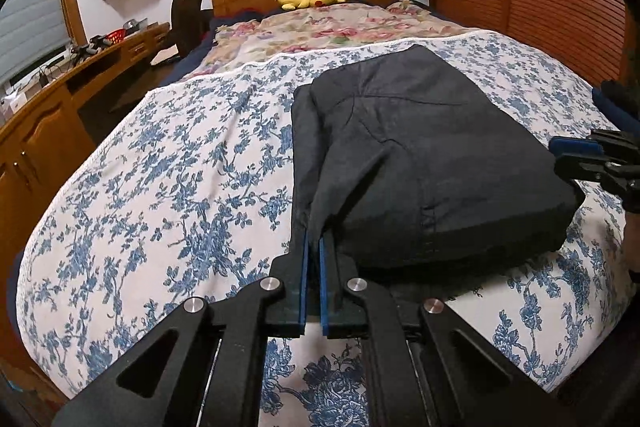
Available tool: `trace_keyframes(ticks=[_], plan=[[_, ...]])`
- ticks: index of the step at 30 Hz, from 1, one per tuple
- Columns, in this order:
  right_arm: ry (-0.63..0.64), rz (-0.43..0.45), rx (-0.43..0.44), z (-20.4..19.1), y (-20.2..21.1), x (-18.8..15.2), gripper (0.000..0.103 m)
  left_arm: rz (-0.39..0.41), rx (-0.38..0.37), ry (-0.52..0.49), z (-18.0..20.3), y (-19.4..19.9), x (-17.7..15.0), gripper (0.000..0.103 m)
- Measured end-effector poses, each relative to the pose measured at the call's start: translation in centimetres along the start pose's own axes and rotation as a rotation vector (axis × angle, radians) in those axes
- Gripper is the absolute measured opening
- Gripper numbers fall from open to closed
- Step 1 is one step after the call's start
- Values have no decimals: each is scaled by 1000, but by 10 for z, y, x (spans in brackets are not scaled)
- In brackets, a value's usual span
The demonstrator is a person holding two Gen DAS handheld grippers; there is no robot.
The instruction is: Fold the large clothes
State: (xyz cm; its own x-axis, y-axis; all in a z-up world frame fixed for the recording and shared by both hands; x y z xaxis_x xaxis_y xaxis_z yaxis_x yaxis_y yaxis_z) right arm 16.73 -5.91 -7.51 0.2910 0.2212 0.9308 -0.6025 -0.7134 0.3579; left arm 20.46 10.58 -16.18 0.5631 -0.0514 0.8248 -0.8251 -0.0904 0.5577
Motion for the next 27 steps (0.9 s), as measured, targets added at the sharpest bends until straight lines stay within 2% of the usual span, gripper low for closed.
trace_keyframes(ticks=[5,7,14,17,19,23,25,27], plan=[[-16,-137,21,9,-22,-21,29,-15,-16,-4,6,-1,-4,5],[-41,-155,37,14,-27,-24,29,-16,-6,-22,9,-1,-6,5],[7,-142,-6,11,-33,-20,29,-14,-20,2,8,7,-3,6],[13,-134,-14,10,-27,-22,29,-11,-20,9,5,15,-2,10],[12,-130,-8,10,-24,-22,29,-5,-38,24,4,21,-1,16],[-2,-97,4,12,-10,-25,31,5,-83,51,5,31,-1,36],[-15,-78,6,15,-7,-24,34,10,-75,49,5,32,-2,39],[-18,-69,-3,19,-4,-24,38,10,-62,42,5,31,-6,50]])
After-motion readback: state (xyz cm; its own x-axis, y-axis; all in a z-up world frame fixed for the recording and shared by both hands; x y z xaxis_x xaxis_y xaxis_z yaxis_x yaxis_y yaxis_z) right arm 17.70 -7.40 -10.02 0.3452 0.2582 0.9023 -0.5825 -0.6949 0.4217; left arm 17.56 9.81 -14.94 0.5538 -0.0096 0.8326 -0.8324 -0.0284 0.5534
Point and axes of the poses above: each gripper's, at about its wrist camera, not at the fingertips, and y roughly against the way its jaws point, z to its right, x to its top, the point moved 10 cm from there along -y, roughly the way its jaws point, and after that the axes turned 8 degrees about z, right-handed, at the moved point
